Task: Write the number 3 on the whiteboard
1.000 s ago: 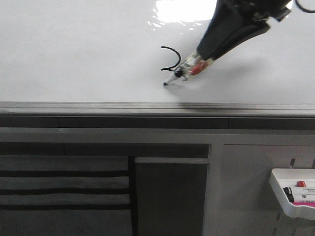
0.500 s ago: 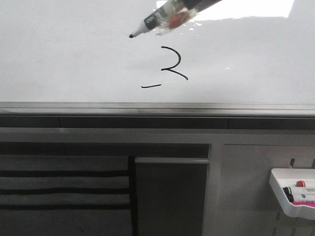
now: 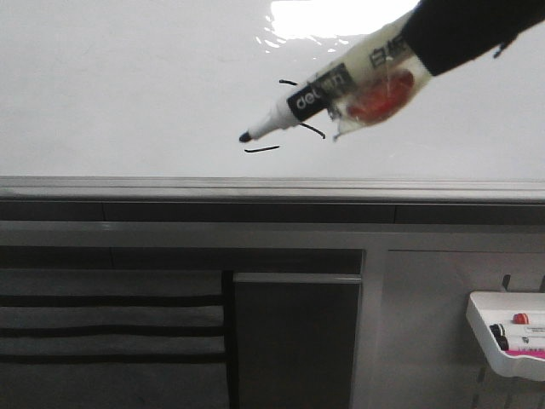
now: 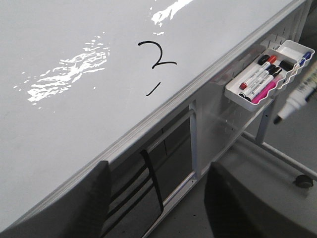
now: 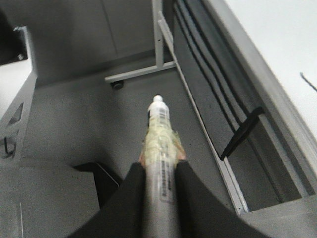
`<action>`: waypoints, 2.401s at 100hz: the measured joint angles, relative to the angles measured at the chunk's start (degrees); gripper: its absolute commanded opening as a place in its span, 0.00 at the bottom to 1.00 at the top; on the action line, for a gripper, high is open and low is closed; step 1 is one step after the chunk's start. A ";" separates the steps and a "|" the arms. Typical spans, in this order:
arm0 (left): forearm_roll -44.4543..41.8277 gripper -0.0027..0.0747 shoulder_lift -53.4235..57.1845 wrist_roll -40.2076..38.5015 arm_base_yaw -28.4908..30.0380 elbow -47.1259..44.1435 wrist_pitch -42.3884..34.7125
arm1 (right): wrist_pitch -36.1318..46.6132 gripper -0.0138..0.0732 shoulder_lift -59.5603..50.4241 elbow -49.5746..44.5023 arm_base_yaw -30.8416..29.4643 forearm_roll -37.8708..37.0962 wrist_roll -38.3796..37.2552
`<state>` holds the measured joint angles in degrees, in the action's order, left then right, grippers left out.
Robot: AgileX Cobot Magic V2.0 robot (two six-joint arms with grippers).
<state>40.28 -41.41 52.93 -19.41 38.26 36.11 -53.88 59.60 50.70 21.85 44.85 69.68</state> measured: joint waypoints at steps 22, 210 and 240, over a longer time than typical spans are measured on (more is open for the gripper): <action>2.75 0.53 -0.25 0.55 0.00 0.00 0.10 | -1.35 0.16 0.00 0.00 0.00 0.00 5.61; 1.07 0.01 -30.87 23.17 -22.04 18.74 6.77 | 3.28 0.26 0.00 0.00 0.00 10.98 24.55; -0.05 0.01 -30.87 22.30 -20.80 18.74 5.88 | 8.29 0.53 -0.53 -0.02 0.00 10.76 23.34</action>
<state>40.23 -72.28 75.23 -40.21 56.99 41.99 -45.59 59.07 50.68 21.85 55.61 93.02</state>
